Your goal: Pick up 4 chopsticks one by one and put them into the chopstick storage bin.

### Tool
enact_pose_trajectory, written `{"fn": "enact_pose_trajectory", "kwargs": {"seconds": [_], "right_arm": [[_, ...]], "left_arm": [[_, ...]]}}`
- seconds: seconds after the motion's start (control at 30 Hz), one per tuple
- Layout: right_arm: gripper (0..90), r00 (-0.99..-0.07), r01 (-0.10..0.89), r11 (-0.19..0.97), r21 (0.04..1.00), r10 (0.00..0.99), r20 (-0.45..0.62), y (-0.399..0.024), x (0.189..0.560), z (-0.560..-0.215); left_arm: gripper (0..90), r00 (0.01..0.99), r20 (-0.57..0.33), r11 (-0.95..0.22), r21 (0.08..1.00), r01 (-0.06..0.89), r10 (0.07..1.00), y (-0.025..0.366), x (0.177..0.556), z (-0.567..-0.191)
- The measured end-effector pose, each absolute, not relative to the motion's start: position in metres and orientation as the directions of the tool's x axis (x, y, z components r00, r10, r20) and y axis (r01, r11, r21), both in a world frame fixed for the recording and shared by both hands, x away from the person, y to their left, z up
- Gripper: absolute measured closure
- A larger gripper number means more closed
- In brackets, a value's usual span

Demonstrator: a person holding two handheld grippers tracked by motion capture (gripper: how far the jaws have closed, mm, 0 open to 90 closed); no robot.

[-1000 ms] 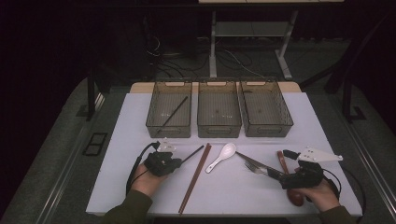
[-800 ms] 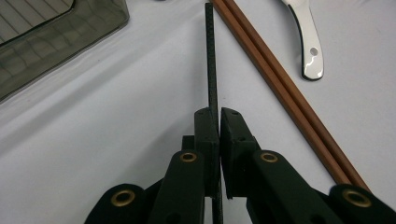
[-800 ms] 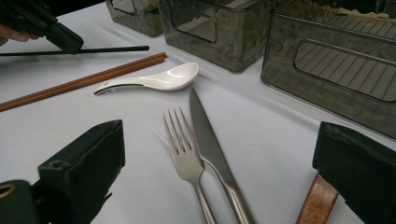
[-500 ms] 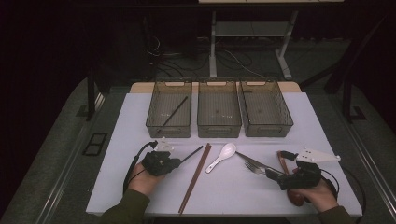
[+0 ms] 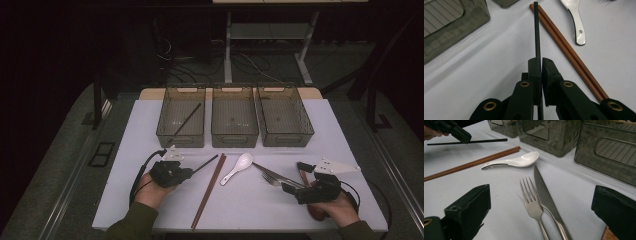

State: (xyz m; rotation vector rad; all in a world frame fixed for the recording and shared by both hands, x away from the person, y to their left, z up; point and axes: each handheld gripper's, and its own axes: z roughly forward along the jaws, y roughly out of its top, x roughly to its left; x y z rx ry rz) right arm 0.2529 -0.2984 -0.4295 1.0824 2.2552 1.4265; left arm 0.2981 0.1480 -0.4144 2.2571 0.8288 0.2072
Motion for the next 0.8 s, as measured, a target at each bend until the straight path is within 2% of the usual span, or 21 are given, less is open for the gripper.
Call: {"fn": "enact_pose_trajectory", "kwargs": {"seconds": [0.8], "right_arm": [[2.7, -0.687, 0.448, 0.249, 0.859, 0.71, 0.152, -0.299, 0.254, -0.431]], "left_arm": [[85.8, 0.782, -0.122, -0.474, 0.735, 0.485, 0.611, 0.151, 0.305, -0.388]]}}
